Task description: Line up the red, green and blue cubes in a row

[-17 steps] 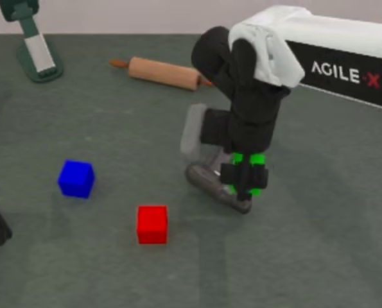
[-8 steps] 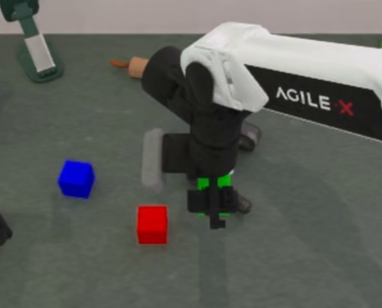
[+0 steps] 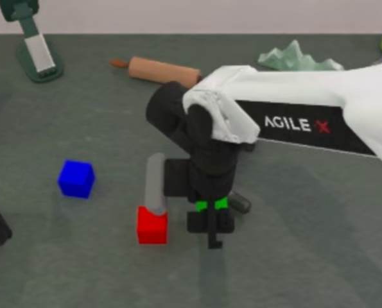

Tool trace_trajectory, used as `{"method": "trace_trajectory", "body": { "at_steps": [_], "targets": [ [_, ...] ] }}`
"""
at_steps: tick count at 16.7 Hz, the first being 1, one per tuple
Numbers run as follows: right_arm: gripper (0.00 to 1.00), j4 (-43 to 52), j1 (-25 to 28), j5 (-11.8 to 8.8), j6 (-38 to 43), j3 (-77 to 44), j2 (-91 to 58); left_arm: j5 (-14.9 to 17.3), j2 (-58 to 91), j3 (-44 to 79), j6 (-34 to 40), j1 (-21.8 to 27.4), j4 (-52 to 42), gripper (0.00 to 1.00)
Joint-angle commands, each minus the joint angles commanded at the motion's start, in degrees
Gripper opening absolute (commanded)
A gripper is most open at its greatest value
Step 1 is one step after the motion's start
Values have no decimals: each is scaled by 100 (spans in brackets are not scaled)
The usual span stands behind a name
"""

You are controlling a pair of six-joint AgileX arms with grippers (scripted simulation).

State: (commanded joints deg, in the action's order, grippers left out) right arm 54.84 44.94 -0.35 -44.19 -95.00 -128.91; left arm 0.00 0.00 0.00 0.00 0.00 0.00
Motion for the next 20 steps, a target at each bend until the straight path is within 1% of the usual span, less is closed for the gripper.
{"method": "trace_trajectory", "body": {
  "at_steps": [2,6,19,20],
  "targets": [
    [0,-185,10,2,-10,146,-61,0,0,0,0,0,0,100],
    [0,-192,11,3,-11,152,-63,0,0,0,0,0,0,100],
    [98,-192,11,3,-11,152,-63,0,0,0,0,0,0,100],
    [100,-192,11,3,-11,152,-63,0,0,0,0,0,0,100]
  ]
}}
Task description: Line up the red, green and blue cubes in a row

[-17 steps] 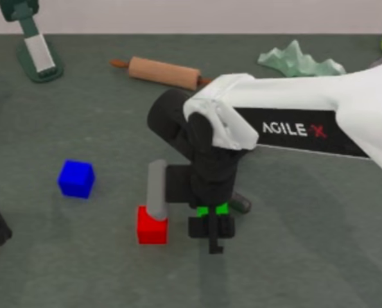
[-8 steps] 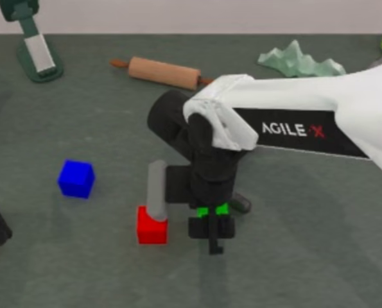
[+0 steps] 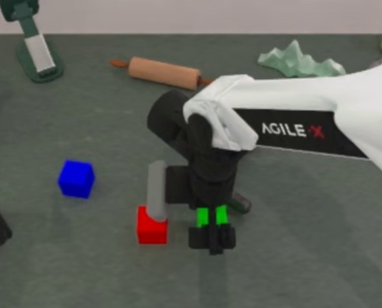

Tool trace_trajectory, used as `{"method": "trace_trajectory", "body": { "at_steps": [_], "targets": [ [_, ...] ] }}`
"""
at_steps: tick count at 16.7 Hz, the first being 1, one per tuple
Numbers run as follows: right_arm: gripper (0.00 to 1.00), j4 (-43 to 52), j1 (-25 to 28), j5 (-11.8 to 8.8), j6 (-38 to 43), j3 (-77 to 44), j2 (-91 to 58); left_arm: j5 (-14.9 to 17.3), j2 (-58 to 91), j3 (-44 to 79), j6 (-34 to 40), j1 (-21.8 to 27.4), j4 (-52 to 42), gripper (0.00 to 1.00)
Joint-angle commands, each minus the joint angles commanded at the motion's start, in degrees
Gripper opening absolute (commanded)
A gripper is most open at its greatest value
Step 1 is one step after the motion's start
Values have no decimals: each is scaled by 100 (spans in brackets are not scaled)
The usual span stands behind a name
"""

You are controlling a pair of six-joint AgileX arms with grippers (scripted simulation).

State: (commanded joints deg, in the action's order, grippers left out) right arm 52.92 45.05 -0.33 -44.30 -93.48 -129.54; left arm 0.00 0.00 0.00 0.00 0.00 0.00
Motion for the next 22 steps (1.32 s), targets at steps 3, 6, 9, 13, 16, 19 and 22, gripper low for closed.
{"method": "trace_trajectory", "body": {
  "at_steps": [3,6,9,13,16,19,22],
  "targets": [
    [100,0,0,0,0,0,0,0,0,0,0,0,0,100],
    [100,0,0,0,0,0,0,0,0,0,0,0,0,100],
    [100,21,-2,-1,-4,-16,8,0,0,0,0,0,0,100],
    [100,620,34,-9,-31,-410,189,0,0,0,0,0,0,100],
    [100,1197,25,-4,-14,-777,404,0,0,0,0,0,0,100],
    [100,1343,35,-5,-21,-874,472,0,0,0,0,0,0,100],
    [100,1327,15,-5,-21,-861,450,0,0,0,0,0,0,100]
  ]
}}
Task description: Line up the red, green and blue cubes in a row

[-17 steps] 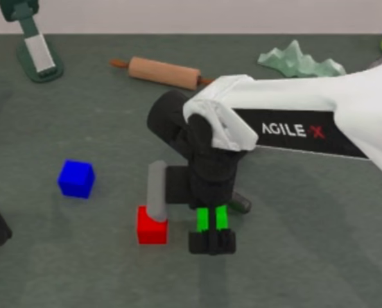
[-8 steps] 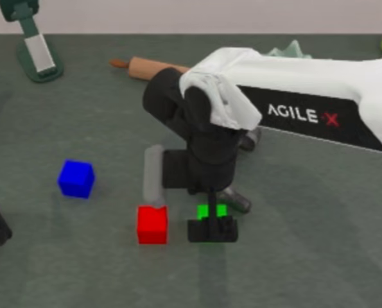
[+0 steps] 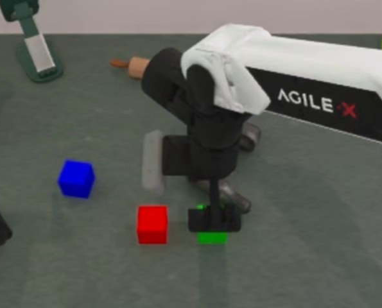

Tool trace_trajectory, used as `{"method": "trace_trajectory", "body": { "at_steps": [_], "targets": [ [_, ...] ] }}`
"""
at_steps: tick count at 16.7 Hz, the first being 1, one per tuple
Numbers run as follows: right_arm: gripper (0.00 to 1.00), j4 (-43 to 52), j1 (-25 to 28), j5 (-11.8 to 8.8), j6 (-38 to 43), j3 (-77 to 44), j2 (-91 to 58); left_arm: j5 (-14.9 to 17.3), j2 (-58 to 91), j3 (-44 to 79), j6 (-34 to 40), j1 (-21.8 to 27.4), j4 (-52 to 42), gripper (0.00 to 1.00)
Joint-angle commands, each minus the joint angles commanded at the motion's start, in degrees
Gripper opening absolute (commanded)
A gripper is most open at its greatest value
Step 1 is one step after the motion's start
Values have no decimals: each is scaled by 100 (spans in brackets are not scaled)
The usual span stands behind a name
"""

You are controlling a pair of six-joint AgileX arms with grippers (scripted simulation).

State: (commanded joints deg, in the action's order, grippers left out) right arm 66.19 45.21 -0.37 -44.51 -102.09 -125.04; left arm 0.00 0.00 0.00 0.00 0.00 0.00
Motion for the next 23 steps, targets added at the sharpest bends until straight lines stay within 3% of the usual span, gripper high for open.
{"method": "trace_trajectory", "body": {
  "at_steps": [4,8,15,23],
  "targets": [
    [100,-442,-299,-45,253,459,587,-19,529,510,25,52,-300,100],
    [100,-1344,-922,-133,782,1633,2076,-17,1962,1687,67,222,-1080,100],
    [100,-3310,-2354,-227,2077,4924,5979,24,5924,4413,153,668,-3120,100],
    [100,-5476,-3835,-98,3638,8687,10576,32,10161,7322,244,1110,-5210,100]
  ]
}}
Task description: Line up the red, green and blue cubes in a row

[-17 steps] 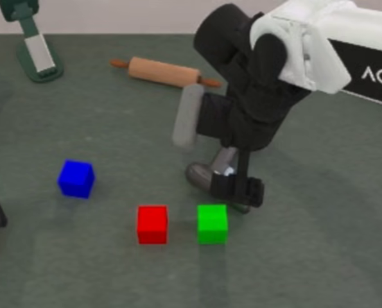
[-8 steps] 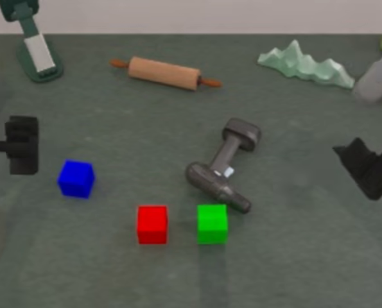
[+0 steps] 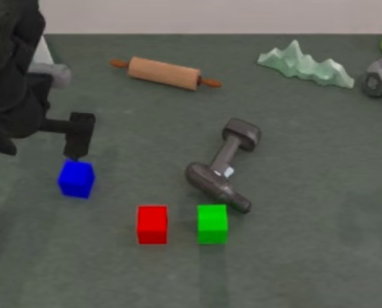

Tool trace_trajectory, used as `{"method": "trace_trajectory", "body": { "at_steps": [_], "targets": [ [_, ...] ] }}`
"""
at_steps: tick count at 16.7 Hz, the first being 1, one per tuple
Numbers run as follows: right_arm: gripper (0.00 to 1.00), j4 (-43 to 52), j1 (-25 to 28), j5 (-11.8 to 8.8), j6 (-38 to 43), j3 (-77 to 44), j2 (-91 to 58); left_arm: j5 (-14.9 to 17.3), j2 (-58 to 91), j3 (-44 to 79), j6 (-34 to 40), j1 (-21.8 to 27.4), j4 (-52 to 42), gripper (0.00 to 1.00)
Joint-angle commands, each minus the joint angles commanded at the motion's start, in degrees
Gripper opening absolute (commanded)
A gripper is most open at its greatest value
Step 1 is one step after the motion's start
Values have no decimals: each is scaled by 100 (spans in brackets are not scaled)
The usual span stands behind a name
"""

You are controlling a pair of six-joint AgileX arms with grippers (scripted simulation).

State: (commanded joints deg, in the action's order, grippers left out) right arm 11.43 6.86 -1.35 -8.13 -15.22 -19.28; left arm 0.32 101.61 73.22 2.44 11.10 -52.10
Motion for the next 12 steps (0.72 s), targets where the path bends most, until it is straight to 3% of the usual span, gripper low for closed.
{"method": "trace_trajectory", "body": {
  "at_steps": [5,12],
  "targets": [
    [100,-953,-534,111,679,1305,1657,-17,1342,1137,31,149,-641,100],
    [100,-1143,-629,135,813,1522,1928,-21,1570,1358,37,146,-739,100]
  ]
}}
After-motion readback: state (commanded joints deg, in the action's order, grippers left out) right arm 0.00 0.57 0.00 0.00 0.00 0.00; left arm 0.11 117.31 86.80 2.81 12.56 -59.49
